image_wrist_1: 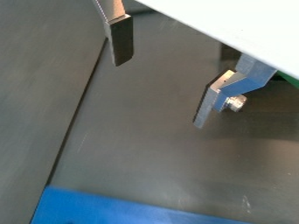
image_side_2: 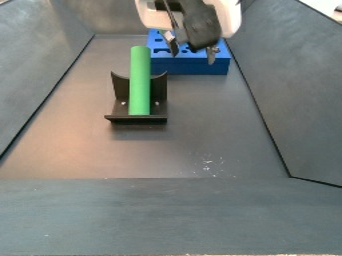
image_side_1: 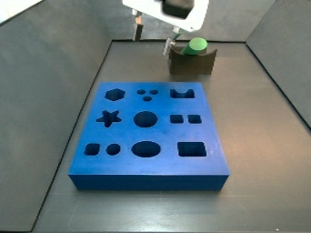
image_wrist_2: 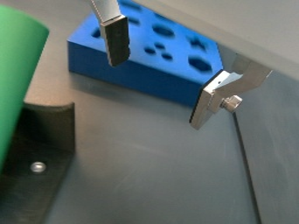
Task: Pick up the oval object. Move up. Place the oval object on the fixture. Regrasp the oval object. Move to above the board. Insert the oval object.
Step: Regrasp the oval object.
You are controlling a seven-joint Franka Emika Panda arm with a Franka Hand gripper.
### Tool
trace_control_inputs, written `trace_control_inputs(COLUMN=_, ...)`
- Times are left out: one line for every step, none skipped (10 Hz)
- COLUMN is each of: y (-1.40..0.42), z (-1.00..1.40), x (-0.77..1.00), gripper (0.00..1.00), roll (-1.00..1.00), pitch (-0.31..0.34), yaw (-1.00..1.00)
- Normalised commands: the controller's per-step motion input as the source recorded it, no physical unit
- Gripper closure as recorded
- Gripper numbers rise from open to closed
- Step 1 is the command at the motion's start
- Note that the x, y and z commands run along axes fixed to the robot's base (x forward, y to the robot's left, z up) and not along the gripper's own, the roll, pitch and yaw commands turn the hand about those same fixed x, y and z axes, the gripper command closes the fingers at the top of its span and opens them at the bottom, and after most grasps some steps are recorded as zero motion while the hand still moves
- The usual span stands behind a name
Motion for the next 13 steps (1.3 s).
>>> trace_control_inputs(y=-0.02, z=0.01, x=-0.05, gripper=0.00, roll=1.00, pitch=-0.246, yaw=-0.95)
trace_control_inputs(y=-0.02, z=0.01, x=-0.05, gripper=0.00, roll=1.00, pitch=-0.252, yaw=-0.96)
trace_control_inputs(y=-0.01, z=0.01, x=-0.05, gripper=0.00, roll=1.00, pitch=-0.253, yaw=-0.96)
trace_control_inputs(y=-0.01, z=0.00, x=-0.04, gripper=0.00, roll=1.00, pitch=-0.248, yaw=-0.97)
trace_control_inputs(y=-0.01, z=0.00, x=-0.04, gripper=0.00, roll=1.00, pitch=-0.240, yaw=-0.97)
trace_control_inputs(y=-0.01, z=0.00, x=-0.04, gripper=0.00, roll=1.00, pitch=-0.220, yaw=-0.99)
trace_control_inputs(y=0.00, z=-0.01, x=-0.04, gripper=0.00, roll=1.00, pitch=-0.194, yaw=-1.00)
trace_control_inputs(y=-0.01, z=0.00, x=-0.05, gripper=0.00, roll=0.98, pitch=-0.135, yaw=-1.00)
trace_control_inputs(y=0.00, z=0.00, x=-0.05, gripper=0.00, roll=0.97, pitch=-0.092, yaw=-1.00)
trace_control_inputs(y=-0.01, z=0.02, x=-0.04, gripper=0.00, roll=0.95, pitch=0.066, yaw=-1.00)
trace_control_inputs(y=-0.01, z=0.01, x=-0.04, gripper=0.00, roll=0.95, pitch=0.145, yaw=-1.00)
trace_control_inputs(y=-0.01, z=-0.01, x=-0.02, gripper=0.00, roll=0.96, pitch=0.364, yaw=-1.00)
trace_control_inputs(y=-0.01, z=-0.03, x=-0.01, gripper=0.00, roll=0.82, pitch=0.509, yaw=-0.84)
